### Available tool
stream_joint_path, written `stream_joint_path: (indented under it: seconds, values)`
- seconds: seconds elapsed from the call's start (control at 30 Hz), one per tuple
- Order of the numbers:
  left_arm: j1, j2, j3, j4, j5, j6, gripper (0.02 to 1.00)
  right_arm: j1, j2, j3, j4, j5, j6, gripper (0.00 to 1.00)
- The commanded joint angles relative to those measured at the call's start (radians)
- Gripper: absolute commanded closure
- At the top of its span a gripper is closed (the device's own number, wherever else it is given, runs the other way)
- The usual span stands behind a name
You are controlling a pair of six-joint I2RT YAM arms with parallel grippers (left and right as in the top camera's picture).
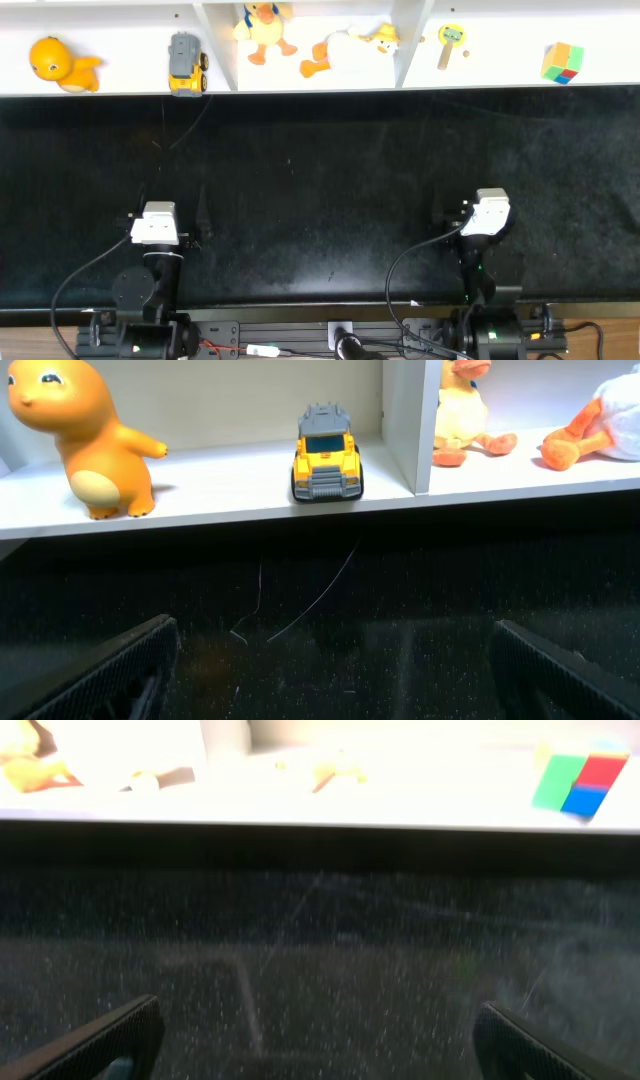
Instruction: Store Toys
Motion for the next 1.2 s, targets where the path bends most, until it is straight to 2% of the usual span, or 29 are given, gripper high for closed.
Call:
stream_joint_path:
  seconds: [0.03, 0.17, 0.3, 1.2]
  values:
    - [-0.004, -0.010, -0.001, -0.003, 0.002, 0.016, 0.020, 0.019, -0.097, -0.004, 0.010, 0.003, -0.042, 0.005]
    - [-0.004, -0.010, -0.001, -0.002, 0.002, 0.016, 0.020, 0.006, -0.161, -0.010, 0.026, 0.005, -0.090, 0.005]
    - [-0.004, -0.010, -0.001, -0.003, 0.002, 0.016, 0.020, -0.010, -0.167, -0.052, 0.121, 0.005, -0.089, 0.005]
    - [-0.004, -0.010, -0.001, -0.003, 0.002, 0.016, 0.020, -0.009, -0.166, -0.050, 0.114, 0.003, -0.085, 0.005]
